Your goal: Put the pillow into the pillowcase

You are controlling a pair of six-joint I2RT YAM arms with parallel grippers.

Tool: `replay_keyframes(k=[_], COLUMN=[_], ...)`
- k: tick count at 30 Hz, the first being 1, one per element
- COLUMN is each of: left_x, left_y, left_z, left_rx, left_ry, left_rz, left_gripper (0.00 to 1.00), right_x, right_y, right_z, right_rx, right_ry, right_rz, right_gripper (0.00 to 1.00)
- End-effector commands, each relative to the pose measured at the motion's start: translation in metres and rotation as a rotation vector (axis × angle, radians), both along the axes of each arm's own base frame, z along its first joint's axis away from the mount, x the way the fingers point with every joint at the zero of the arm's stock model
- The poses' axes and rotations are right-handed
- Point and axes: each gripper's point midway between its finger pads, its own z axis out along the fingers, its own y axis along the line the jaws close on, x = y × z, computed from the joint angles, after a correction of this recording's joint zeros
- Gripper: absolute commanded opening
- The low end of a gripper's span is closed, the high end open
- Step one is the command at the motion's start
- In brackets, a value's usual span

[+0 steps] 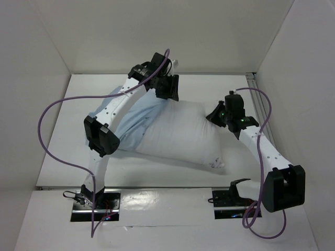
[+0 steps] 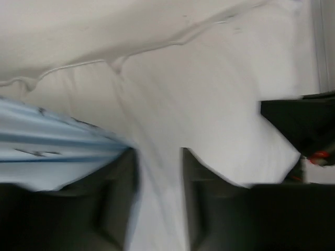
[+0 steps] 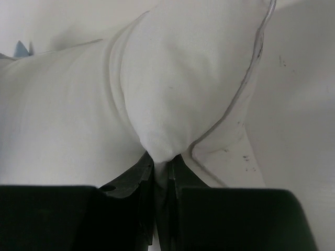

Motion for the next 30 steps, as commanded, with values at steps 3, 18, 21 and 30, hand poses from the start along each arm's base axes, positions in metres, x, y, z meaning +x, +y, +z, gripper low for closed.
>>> replay_keyframes(k=[3,18,21,30], left_x=[0.004,-0.145,-0.170,-0.168], left_y=[0.015,0.150,0.155,0.186], left_z=[0.049,-0.008,-0.060,-0.135], left_rx=[0.034,0.117,0.159,0.332], left_ry=[-0.204,-0.146,-0.086,-0.196], left_rz=[0.014,0.425,0.448,0.623], left_gripper=[0.80,0.60,0.75,0.80], right_x=[0.017,0.030,0.032,0.034], right_y=[-0.011,-0.006,-0.006,-0.002], right_z=[0.042,0.030,0.031,0.038], right_rx=[0.163,0.348,0.331,0.340], right_ry=[-0.103,-0.052,-0.062,-0.070], right_rz=[-0.058,-0.061,-0.049,-0.018], right_gripper=[0.00,0.00,0.00,0.00])
